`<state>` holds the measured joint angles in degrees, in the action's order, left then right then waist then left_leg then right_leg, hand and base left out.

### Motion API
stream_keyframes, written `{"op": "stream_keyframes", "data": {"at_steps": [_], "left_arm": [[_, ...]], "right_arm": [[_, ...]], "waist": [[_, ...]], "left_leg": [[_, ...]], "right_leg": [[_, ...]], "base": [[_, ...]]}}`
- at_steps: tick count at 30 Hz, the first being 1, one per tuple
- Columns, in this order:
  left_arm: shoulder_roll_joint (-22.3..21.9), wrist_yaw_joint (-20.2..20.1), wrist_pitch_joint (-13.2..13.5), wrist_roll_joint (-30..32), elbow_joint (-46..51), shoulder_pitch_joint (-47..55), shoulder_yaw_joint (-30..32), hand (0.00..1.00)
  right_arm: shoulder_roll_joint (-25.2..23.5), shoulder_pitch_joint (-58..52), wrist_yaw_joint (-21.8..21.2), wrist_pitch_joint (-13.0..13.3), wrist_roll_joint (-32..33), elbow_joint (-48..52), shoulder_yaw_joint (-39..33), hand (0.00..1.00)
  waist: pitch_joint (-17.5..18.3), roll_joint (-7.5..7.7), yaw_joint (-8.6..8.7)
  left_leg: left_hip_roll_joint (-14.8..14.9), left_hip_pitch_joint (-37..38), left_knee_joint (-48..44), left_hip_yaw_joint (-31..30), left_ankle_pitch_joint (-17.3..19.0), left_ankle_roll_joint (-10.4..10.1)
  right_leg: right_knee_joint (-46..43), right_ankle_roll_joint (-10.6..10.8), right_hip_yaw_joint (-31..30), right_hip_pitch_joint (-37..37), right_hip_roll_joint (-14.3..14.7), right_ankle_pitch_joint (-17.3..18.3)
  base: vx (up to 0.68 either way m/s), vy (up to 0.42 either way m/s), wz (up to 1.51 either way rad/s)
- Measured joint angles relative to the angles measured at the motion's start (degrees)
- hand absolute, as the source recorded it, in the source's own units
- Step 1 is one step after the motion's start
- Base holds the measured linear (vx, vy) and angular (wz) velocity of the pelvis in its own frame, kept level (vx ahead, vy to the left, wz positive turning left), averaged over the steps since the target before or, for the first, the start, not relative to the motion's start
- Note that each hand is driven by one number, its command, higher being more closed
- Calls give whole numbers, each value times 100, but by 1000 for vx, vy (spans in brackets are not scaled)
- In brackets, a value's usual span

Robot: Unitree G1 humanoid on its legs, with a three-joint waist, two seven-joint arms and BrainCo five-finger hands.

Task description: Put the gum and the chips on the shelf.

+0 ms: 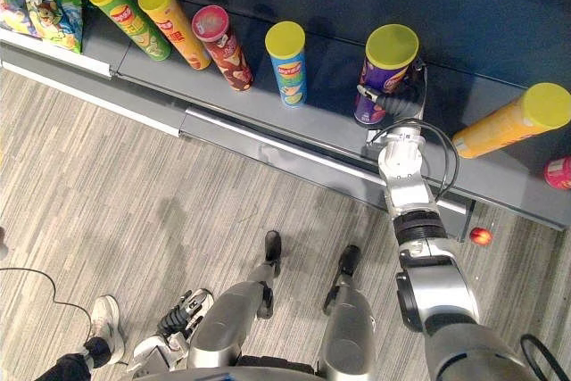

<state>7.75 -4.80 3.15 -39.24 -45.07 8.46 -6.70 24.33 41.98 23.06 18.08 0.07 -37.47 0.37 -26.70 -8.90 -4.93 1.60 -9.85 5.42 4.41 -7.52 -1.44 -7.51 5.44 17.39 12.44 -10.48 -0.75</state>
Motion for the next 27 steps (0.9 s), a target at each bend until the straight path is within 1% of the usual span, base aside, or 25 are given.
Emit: {"op": "stream_keyframes", "data": {"at_steps": [1,6,11,13,15,18,22,24,27], "left_arm": [[0,-4,0,-22,6,0,-21,0],[0,-5,0,-102,16,-41,-199,0],[1,-9,1,-106,22,-42,-249,0],[1,-7,2,-113,24,-53,-314,0],[1,-9,2,-114,23,-53,-325,0],[3,-10,6,-114,-7,-101,-412,0],[8,-19,6,-114,-31,-137,-430,0],[34,-38,4,-114,-30,-150,-470,0],[41,-49,4,-115,-27,-168,-497,0]], "right_arm": [[0,22,4,1,0,-35,7,100],[18,183,29,13,1,-326,9,100],[75,239,31,17,0,-398,9,100],[166,281,44,69,0,-412,11,100],[172,358,82,94,0,-470,12,100],[243,424,200,170,0,-617,12,100],[288,429,280,232,0,-672,15,100],[291,545,317,354,0,-786,16,100],[389,651,384,383,0,-863,21,100]], "waist": [[-2,-4,-13],[-67,-161,-31],[-78,-202,-33],[-103,-260,-41],[-105,-268,-45],[-111,-340,-56],[-108,-355,-60],[-105,-359,-61],[-97,-371,-101]], "left_leg": [[0,-20,0,-1,-8,-4],[-23,-118,1,-17,-70,9],[-23,-271,1,-5,-98,5],[-24,-286,0,-7,-123,22],[-24,-306,0,10,-138,18],[-24,-307,1,15,-145,14],[-22,-327,1,12,-132,-8],[-23,-406,1,12,-139,-17],[-22,-480,0,10,-176,-27]], "right_leg": [[-23,-1,-3,32,-4,1],[-95,-1,7,148,-44,0],[-182,-3,-24,348,-57,-1],[-211,-3,-28,378,-62,0],[-242,-6,-52,429,-65,2],[-258,-8,-60,442,-70,3],[-271,-10,-60,472,-70,5],[-285,-10,-64,565,-74,5],[-298,-11,-68,643,-74,5]], "base": [[0,0,0],[-1,-2,2],[7,-6,0],[36,-31,1],[31,-30,-5],[38,-37,-2],[25,-24,0],[37,-32,-1],[32,-37,1]]}}
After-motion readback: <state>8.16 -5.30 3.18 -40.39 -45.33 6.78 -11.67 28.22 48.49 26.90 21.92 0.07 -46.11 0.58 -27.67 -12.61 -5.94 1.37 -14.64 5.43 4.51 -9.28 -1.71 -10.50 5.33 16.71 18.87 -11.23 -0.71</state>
